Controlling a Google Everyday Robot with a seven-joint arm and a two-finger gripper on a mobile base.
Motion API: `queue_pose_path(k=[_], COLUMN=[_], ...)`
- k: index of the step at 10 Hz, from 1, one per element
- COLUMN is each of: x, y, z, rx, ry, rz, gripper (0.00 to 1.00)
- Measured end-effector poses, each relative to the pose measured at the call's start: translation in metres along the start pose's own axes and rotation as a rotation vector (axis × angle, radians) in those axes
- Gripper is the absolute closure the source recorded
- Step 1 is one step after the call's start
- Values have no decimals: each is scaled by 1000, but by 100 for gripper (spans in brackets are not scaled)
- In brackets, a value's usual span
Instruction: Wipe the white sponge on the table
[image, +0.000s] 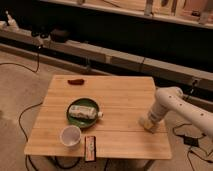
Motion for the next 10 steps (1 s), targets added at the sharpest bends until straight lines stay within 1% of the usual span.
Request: queue_pose_path(k=[2, 3, 5, 7, 8, 9, 10], x=[12, 23, 57, 82, 99, 109, 128], y=[17, 26, 35, 38, 36, 33, 27], z=[-5, -9, -21, -25, -24, -23, -19], rx=[-18, -35, -48, -43, -33, -25, -13], ry=[-16, -22, -25, -8, 5, 11, 20], rz=[-1, -9, -37, -57, -71, -82, -107], gripper=[100, 100, 100, 100, 100, 100, 100])
